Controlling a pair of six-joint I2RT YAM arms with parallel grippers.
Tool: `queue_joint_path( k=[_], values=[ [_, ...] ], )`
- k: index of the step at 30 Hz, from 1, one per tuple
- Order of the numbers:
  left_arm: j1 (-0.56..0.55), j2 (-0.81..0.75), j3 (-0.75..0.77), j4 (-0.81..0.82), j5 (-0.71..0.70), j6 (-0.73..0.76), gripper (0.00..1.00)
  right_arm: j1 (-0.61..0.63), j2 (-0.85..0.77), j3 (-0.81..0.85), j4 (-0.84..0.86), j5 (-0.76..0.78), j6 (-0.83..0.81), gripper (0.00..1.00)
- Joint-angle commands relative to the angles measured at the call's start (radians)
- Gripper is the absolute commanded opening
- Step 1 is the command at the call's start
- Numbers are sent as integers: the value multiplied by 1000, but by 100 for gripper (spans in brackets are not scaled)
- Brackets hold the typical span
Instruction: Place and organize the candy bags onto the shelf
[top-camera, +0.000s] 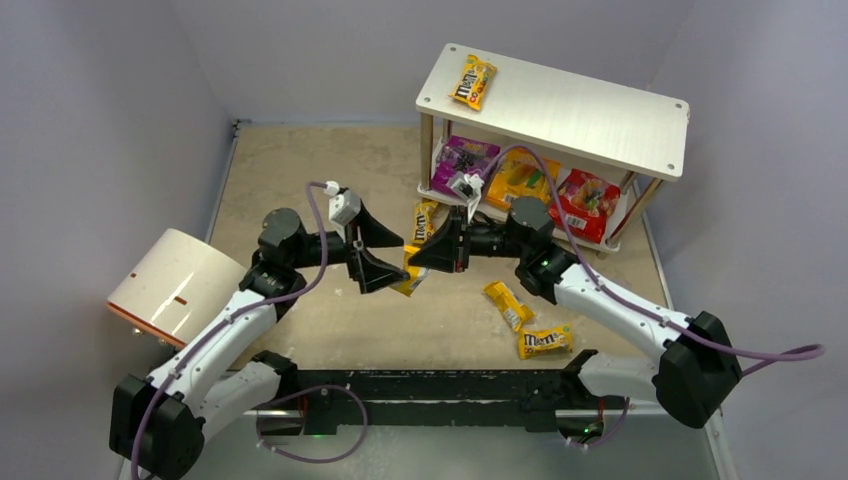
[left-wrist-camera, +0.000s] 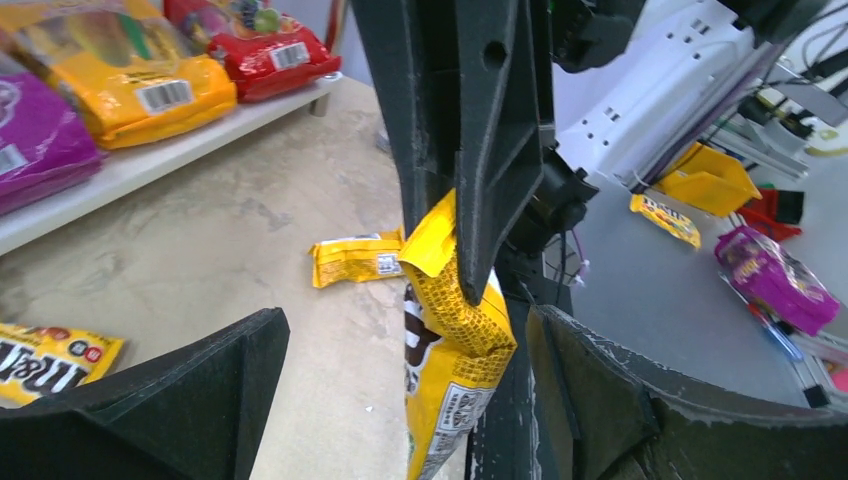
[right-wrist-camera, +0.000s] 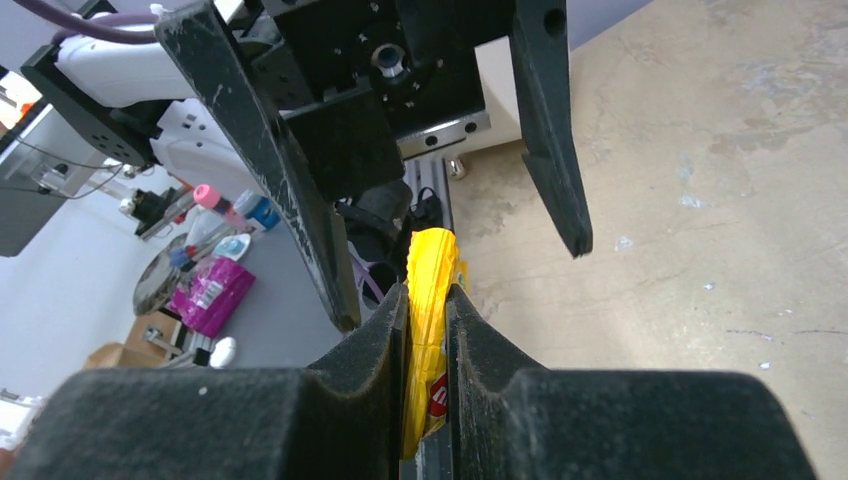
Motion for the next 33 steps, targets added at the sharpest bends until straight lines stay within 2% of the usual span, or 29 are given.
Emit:
queue_joint_path(
  k=[1,4,6,8,11,13,16,20,22,24,25,26,30,31,33],
  values=[
    [-31,10,3,127,113,-4,94,2,-9,75,-4,10,22,0],
    [-58,15,0,97,86,9,90,2,-4,95,3,24,18,0],
    [-65,24,7,57,67,25,82,2,-6,106,25,24,24,0],
    [-66,30,17,25,51,40,71,2,-13,114,34,29,29,0],
    [-67,35,35,-34,4,56,48,2,-23,118,33,24,23,0],
    [-67,41,40,-52,-42,57,40,2,-33,119,14,33,8,0],
    [-66,73,49,-77,-54,62,27,2,-66,120,-49,133,-54,0],
    [-67,126,56,-63,-9,41,16,2,-122,134,-98,331,-132,0],
    [-67,138,56,-65,-3,41,15,2,-144,146,-98,405,-161,0],
    [-66,134,59,-71,-2,46,16,2,-149,170,-116,460,-192,0],
    [-67,126,61,-77,-7,50,21,2,-148,199,-135,475,-216,0],
    [-67,116,66,-90,-16,58,29,2,-147,226,-170,487,-250,0],
    [-66,34,67,-143,-133,73,80,2,-146,380,-276,562,-385,0],
    [-67,11,56,-143,-180,70,85,2,-145,422,-289,580,-426,0],
    [-67,-28,40,-157,-284,59,89,2,-138,495,-297,613,-544,0]
  ],
)
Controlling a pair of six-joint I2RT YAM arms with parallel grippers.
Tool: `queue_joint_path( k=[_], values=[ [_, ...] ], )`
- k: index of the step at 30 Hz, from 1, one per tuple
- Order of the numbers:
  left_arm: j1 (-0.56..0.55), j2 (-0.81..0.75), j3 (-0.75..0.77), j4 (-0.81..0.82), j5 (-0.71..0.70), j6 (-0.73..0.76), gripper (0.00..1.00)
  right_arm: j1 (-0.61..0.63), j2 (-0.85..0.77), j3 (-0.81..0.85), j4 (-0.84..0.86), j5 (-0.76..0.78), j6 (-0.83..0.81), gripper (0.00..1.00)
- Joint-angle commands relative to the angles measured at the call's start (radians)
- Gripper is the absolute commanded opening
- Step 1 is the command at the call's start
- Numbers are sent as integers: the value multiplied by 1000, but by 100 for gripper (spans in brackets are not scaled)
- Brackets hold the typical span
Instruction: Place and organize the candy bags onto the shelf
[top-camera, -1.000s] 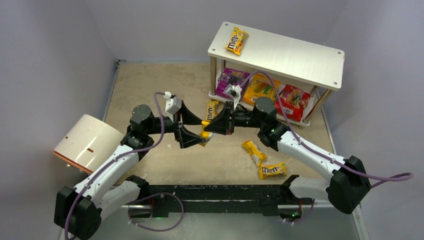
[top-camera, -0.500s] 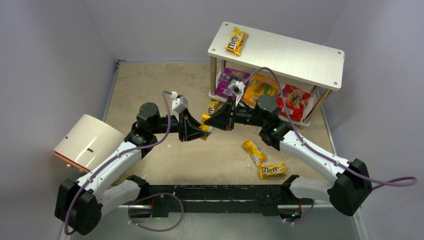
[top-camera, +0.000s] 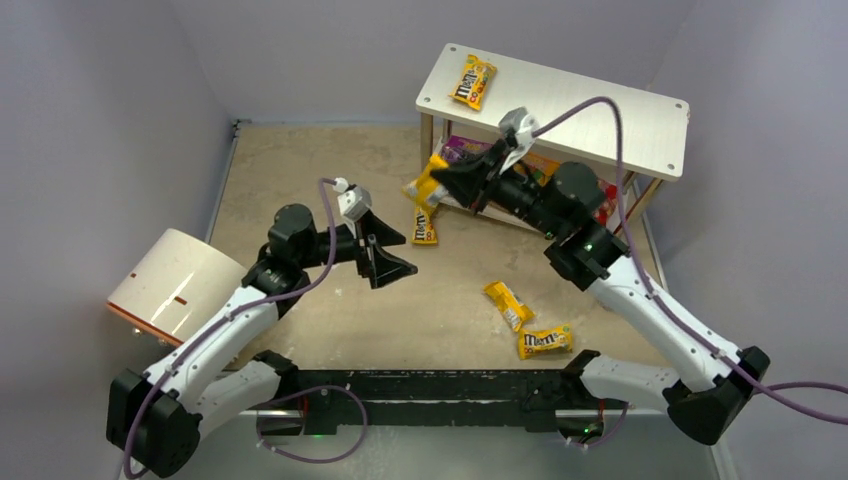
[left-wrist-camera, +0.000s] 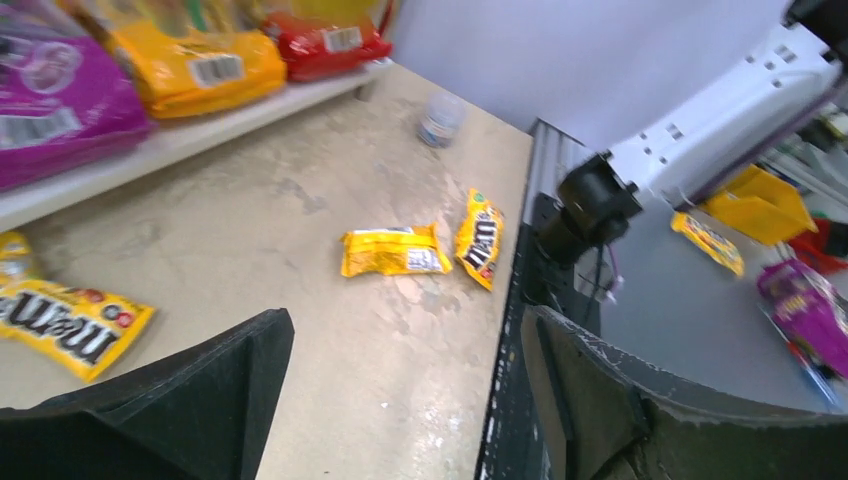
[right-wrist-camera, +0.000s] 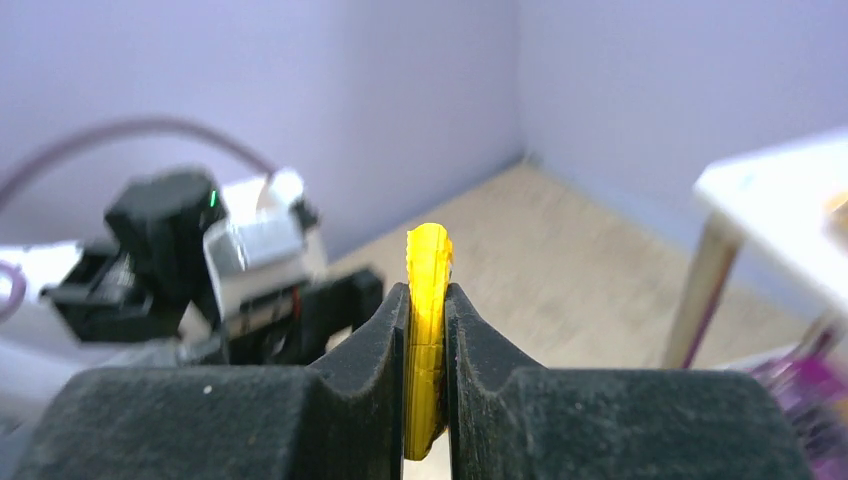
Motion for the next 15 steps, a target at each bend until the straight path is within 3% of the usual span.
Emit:
queue_joint_path(
  k=[1,10,12,15],
  values=[
    [3,-94,-24,-43,-212,7,90,-4,-33,200,18,175,-278,0],
    [3,-73,-18,-104,-319,27,95,-56,100,380,-24,465,-878,1],
    [3,-71,-20,-108,-326,34,96,-114,121,379,-17,405,-948,9],
    [3,-72,-24,-108,-322,44,97,-264,143,362,-25,152,-996,14]
  ],
)
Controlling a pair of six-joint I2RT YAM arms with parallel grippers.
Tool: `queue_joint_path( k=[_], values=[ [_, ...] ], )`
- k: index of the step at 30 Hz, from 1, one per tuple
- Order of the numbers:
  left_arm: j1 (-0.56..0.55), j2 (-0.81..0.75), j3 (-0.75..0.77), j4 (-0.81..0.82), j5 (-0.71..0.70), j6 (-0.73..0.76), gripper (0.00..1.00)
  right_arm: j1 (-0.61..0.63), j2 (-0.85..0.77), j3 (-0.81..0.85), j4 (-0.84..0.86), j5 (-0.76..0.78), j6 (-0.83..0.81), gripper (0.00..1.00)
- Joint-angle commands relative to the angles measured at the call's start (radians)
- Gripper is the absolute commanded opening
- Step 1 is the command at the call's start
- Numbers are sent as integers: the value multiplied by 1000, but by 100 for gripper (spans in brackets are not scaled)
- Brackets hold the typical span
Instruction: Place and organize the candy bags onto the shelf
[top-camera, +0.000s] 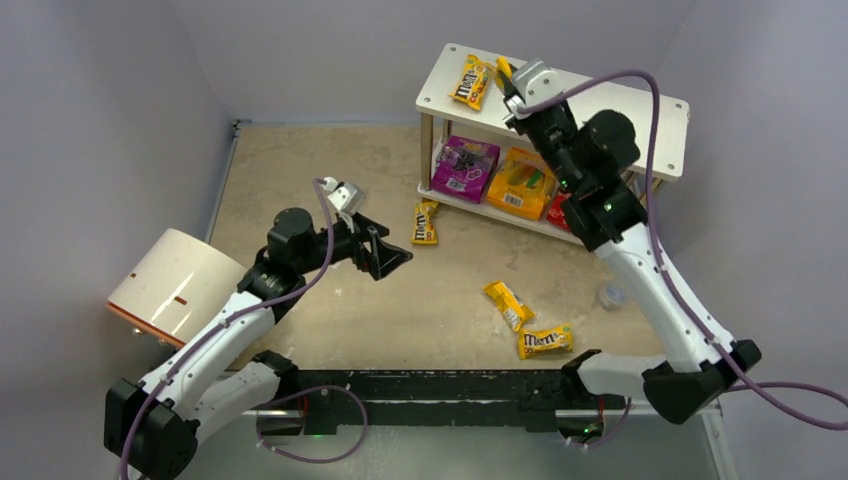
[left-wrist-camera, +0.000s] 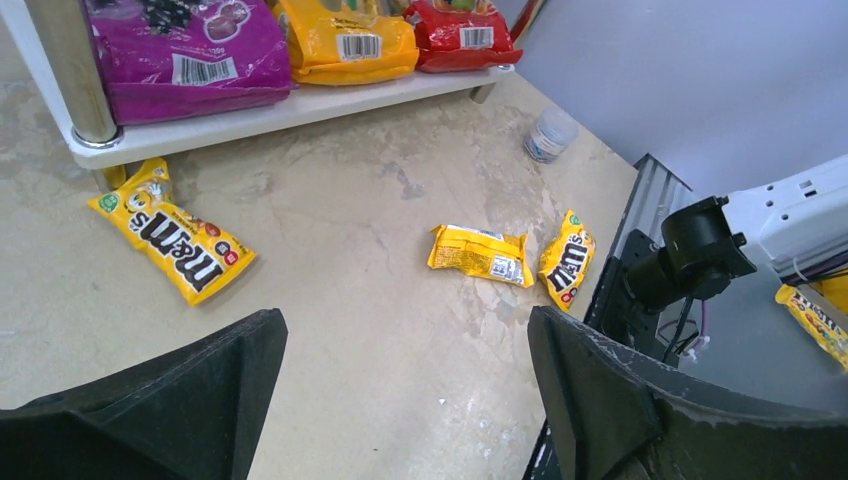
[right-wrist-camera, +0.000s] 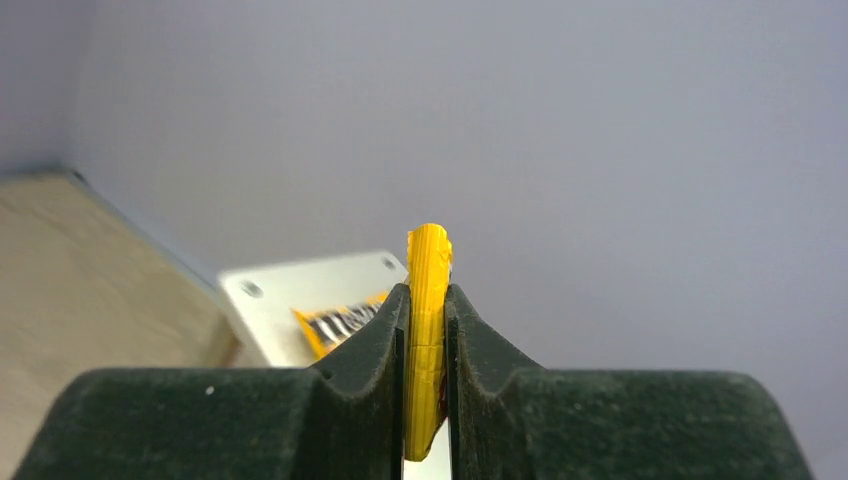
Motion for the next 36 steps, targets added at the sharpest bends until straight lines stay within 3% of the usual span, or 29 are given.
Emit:
queue_joint_path(
  k=[1,9,12,24,29,36],
  values=[
    [4,-8,-12,8,-28,37,97,-183,48,0,-14,-258,-192,14],
    [3,-39,-31,4,-58,54,99,-375,170,3,-63,-676,-321,7],
    [3,-35,-33,5,-62,58,99,-380,162,-74,37,-696,-361,9],
    [3,-39,-37,7,-45,70,100,-411,237,-26,-122,-762,-472,15],
    [3,-44,-42,5,-73,70,100,-420,283,53,-243,-776,-482,29],
    [3,-35,-42,2,-79,75,100,-420,246,48,-277,-839,-429,73]
  ],
)
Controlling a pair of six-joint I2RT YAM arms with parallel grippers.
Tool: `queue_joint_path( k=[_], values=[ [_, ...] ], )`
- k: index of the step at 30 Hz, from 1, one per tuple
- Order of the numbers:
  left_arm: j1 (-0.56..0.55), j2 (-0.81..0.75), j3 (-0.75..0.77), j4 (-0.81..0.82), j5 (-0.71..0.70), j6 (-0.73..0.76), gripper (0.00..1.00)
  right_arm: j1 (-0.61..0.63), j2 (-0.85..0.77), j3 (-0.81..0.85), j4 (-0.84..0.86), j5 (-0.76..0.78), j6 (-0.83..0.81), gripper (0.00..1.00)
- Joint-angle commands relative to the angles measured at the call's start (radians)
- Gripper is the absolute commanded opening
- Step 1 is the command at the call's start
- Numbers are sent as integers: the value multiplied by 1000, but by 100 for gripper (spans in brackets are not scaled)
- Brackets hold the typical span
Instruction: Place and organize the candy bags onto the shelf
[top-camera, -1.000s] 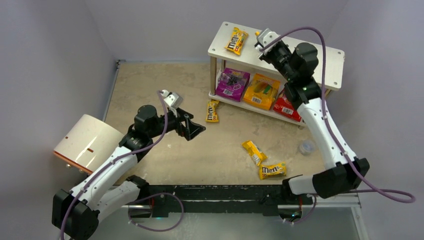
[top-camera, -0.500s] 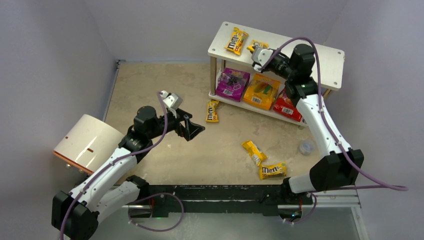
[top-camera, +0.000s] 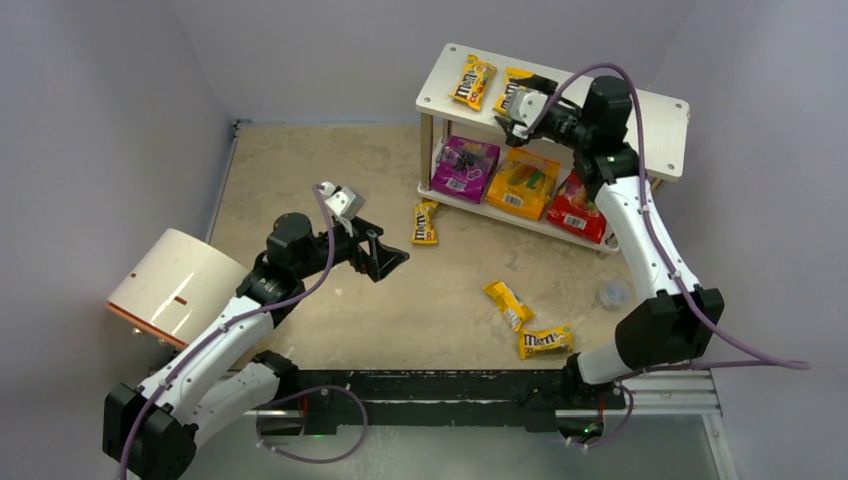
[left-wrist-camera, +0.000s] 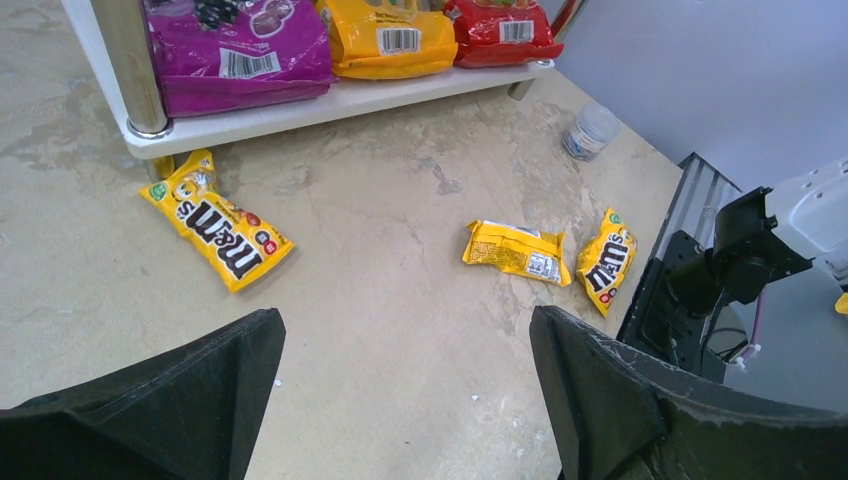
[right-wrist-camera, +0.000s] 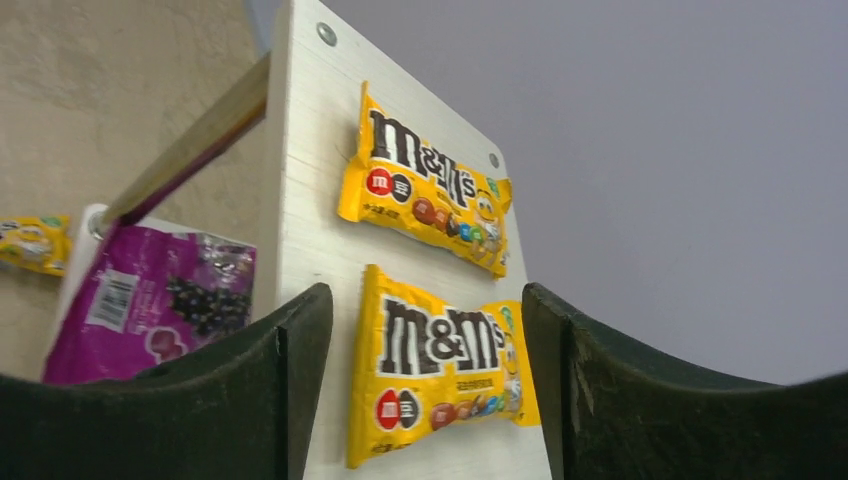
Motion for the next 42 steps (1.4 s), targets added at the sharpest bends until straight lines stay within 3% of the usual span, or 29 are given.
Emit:
queue_joint_path(
  k=[1,6,9,13,14,16,20,22,26,28,31,33,37,39,42],
  values=[
    [3,-6,-9,15,-12,22,100,-1,-37,25,-104,-77,30,76],
    [3,-2,-10,11,-14,26,100,-1,-90,37,-203,-149,40,90],
    [4,1,-10,12,-20,23,100,0,-132,32,-194,-178,153,98],
    [3,8,-7,13,-23,22,100,1,-179,47,76,-89,876,99],
    [3,10,-6,13,-21,21,100,1,-182,77,69,-92,995,99],
    [3,14,-3,10,-28,13,100,1,-205,89,69,-147,1082,99],
    [3,13,10,-23,-121,-36,100,1,-399,-239,423,51,1553,99],
    [4,8,13,-47,-216,-89,100,1,-493,-402,566,79,1642,99],
    [3,9,34,-138,-360,-127,100,21,-626,-573,399,77,1618,99],
    [3,7,31,-143,-382,-129,100,80,-714,-671,287,149,1541,99],
    [3,6,27,-131,-366,-107,100,297,-828,-795,184,347,1373,99],
    [4,4,28,-131,-358,-102,100,448,-819,-859,174,477,1311,99],
    [3,0,21,-138,-352,-103,100,718,-594,-876,146,705,1135,99],
    [3,-2,11,-135,-352,-103,100,846,-424,-819,103,946,991,99],
    [3,-5,9,-158,-366,-101,100,936,-161,-722,80,1145,723,99]
  ],
)
